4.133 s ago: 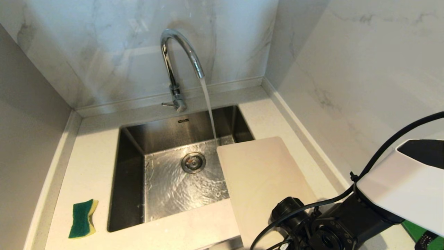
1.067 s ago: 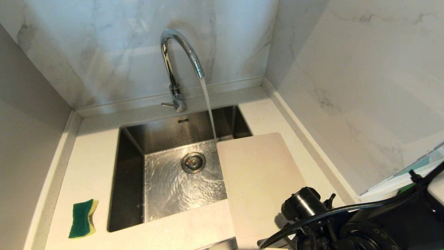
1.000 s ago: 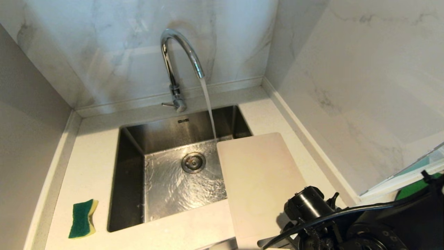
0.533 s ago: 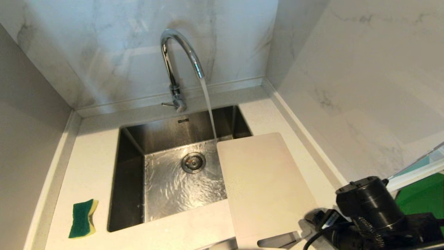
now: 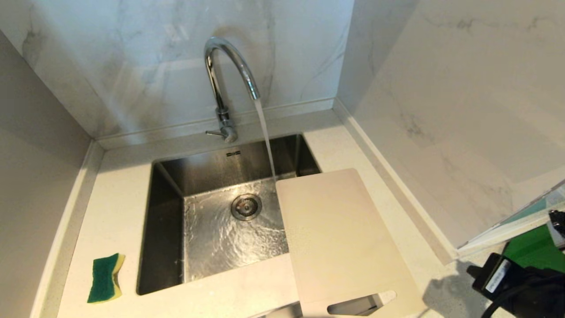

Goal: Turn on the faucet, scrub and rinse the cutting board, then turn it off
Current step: Turn off the tap

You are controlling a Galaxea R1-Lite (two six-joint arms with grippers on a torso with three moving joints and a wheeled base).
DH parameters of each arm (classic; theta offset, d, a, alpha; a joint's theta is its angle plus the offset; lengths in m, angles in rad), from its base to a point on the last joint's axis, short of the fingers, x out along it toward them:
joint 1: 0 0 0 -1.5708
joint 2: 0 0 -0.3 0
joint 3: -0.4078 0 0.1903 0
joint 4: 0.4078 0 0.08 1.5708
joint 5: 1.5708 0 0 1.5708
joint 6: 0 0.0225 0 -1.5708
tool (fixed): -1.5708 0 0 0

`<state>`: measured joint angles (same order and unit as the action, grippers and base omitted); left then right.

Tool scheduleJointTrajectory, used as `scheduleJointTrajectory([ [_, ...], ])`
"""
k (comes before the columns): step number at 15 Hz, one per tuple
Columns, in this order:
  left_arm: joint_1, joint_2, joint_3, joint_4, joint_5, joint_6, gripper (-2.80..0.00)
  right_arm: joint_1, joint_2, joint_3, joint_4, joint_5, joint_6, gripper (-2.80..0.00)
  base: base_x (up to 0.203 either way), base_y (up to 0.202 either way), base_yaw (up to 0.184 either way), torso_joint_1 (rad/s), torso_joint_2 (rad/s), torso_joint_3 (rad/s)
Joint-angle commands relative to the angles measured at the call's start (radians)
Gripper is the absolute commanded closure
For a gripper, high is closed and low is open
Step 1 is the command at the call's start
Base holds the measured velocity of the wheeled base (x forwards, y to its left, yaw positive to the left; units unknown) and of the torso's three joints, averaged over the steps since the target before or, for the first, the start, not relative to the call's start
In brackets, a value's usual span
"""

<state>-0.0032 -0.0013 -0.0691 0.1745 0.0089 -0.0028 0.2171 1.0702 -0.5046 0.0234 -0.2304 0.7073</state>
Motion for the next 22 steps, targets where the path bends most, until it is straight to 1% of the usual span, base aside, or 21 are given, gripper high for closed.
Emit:
scheduleJointTrajectory([
  [1,0.000,0.000,0.000,0.002,0.000,0.000,0.00,-0.134,-0.103,0.005,-0.025,0.081,-0.180,0.00,0.000,0.000,0.000,0.000,0.00,0.000],
  [2,0.000,0.000,0.000,0.001,0.000,0.000,0.00,-0.182,-0.150,0.011,-0.032,0.143,-0.257,0.00,0.000,0.000,0.000,0.000,0.00,0.000],
  [3,0.000,0.000,0.000,0.002,0.000,0.000,0.00,-0.217,-0.195,0.019,-0.033,0.202,-0.310,0.00,0.000,0.000,0.000,0.000,0.00,0.000],
  [5,0.000,0.000,0.000,0.001,0.000,0.000,0.00,-0.274,-0.291,0.047,-0.031,0.284,-0.381,0.00,0.000,0.000,0.000,0.000,0.00,0.000],
  [6,0.000,0.000,0.000,0.002,0.000,0.000,0.00,-0.299,-0.346,0.067,-0.030,0.307,-0.414,0.00,0.000,0.000,0.000,0.000,0.00,0.000],
  [7,0.000,0.000,0.000,0.001,0.000,0.000,0.00,-0.320,-0.398,0.094,-0.030,0.319,-0.456,0.00,0.000,0.000,0.000,0.000,0.00,0.000],
  [9,0.000,0.000,0.000,0.002,0.000,0.000,0.00,-0.359,-0.511,0.174,-0.030,0.329,-0.567,0.00,0.000,0.000,0.000,0.000,0.00,0.000],
  [11,0.000,0.000,0.000,0.000,0.000,0.000,0.00,-0.386,-0.613,0.258,-0.030,0.332,-0.648,0.00,0.000,0.000,0.000,0.000,0.00,0.000],
  [14,0.000,0.000,0.000,0.001,0.000,0.000,0.00,-0.422,-0.772,0.361,-0.041,0.338,-0.718,0.00,0.000,0.000,0.000,0.000,0.00,0.000],
  [15,0.000,0.000,0.000,0.001,0.000,0.000,0.00,-0.426,-0.792,0.391,-0.071,0.336,-0.743,0.00,0.000,0.000,0.000,0.000,0.00,0.000],
  [16,0.000,0.000,0.000,0.001,0.000,0.000,0.00,-0.414,-0.790,0.427,-0.139,0.333,-0.760,0.00,0.000,0.000,0.000,0.000,0.00,0.000],
  [17,0.000,0.000,0.000,0.001,0.000,0.000,0.00,-0.372,-0.788,0.454,-0.176,0.331,-0.774,0.00,0.000,0.000,0.000,0.000,0.00,0.000],
  [18,0.000,0.000,0.000,0.001,0.000,0.000,0.00,-0.336,-0.787,0.486,-0.207,0.330,-0.807,0.00,0.000,0.000,0.000,0.000,0.00,0.000],
  [19,0.000,0.000,0.000,0.000,0.000,0.000,0.00,-0.304,-0.787,0.503,-0.211,0.326,-0.829,0.00,0.000,0.000,0.000,0.000,0.00,0.000],
  [21,0.000,0.000,0.000,0.000,0.000,0.000,0.00,-0.263,-0.816,0.505,-0.207,0.295,-0.817,0.00,0.000,0.000,0.000,0.000,0.00,0.000],
  [22,0.000,0.000,0.000,0.002,0.000,0.000,0.00,-0.247,-0.876,0.505,-0.187,0.293,-0.818,0.00,0.000,0.000,0.000,0.000,0.00,0.000],
])
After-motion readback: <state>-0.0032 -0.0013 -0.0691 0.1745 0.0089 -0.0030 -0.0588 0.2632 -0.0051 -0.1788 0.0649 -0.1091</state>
